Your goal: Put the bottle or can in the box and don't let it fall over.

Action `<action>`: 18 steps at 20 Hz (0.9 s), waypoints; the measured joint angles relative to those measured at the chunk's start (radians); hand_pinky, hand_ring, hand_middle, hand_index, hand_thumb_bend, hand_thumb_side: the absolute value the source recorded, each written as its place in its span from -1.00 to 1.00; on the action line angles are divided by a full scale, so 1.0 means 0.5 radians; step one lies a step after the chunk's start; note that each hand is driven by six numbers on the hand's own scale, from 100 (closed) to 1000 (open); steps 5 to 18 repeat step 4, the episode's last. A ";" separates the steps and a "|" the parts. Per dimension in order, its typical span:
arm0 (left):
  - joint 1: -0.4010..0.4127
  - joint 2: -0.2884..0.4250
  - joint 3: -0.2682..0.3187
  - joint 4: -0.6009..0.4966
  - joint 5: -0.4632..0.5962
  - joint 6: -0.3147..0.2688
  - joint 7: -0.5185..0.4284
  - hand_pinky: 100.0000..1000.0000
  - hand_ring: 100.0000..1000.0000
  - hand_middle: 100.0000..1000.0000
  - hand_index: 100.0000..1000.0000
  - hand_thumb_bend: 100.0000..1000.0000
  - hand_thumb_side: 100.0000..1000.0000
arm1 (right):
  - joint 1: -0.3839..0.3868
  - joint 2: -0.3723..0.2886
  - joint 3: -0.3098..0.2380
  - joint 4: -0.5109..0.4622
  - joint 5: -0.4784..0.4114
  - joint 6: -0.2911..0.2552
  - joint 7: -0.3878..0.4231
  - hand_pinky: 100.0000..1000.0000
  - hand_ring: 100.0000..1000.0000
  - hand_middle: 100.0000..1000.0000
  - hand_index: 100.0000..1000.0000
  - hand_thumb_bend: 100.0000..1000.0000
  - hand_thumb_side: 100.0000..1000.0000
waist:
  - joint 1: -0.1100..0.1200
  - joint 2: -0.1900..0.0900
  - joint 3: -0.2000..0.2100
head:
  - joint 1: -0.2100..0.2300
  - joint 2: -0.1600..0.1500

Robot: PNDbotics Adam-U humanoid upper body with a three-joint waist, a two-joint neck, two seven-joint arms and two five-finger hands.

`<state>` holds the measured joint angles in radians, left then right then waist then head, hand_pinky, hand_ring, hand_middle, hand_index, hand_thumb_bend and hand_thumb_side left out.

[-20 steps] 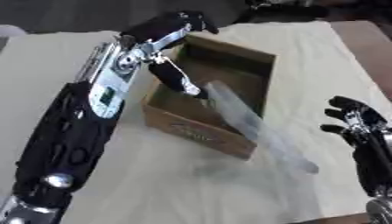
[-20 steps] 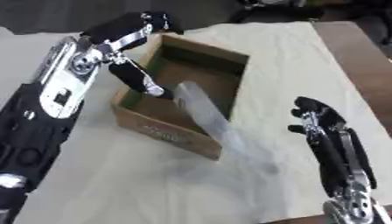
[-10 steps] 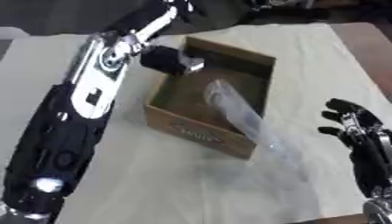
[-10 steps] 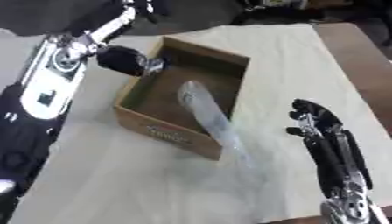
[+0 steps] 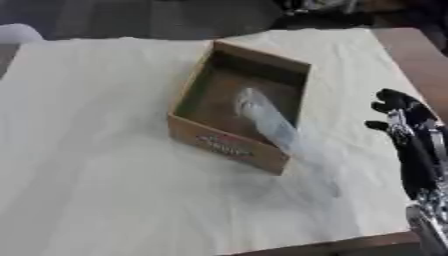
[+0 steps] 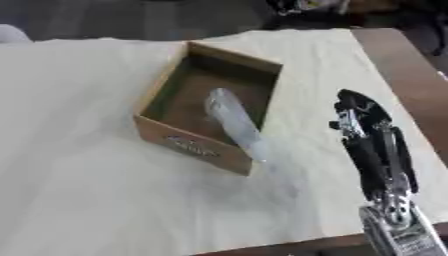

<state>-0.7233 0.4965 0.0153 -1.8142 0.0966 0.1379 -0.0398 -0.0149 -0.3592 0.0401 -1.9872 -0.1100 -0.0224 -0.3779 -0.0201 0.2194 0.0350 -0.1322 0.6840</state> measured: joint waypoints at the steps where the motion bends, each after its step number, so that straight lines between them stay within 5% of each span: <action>1: 0.077 0.031 0.032 -0.049 0.076 0.000 0.052 0.70 0.25 0.73 0.66 -1.00 0.26 | 0.004 0.000 -0.009 0.000 0.003 -0.015 -0.006 0.33 0.63 0.54 0.54 -1.00 0.07 | -0.007 -0.001 0.006 | -0.004 0.000; 4: 0.314 0.084 0.132 -0.165 0.237 -0.001 0.196 0.71 0.25 0.74 0.68 -1.00 0.30 | 0.016 0.000 -0.034 0.000 0.015 -0.051 -0.024 0.33 0.63 0.55 0.54 -1.00 0.05 | -0.028 -0.001 0.032 | -0.004 0.001; 18: 0.314 0.084 0.132 -0.165 0.237 -0.001 0.196 0.71 0.25 0.74 0.68 -1.00 0.30 | 0.016 0.000 -0.034 0.000 0.015 -0.051 -0.024 0.33 0.63 0.55 0.54 -1.00 0.05 | -0.028 -0.001 0.032 | -0.004 0.001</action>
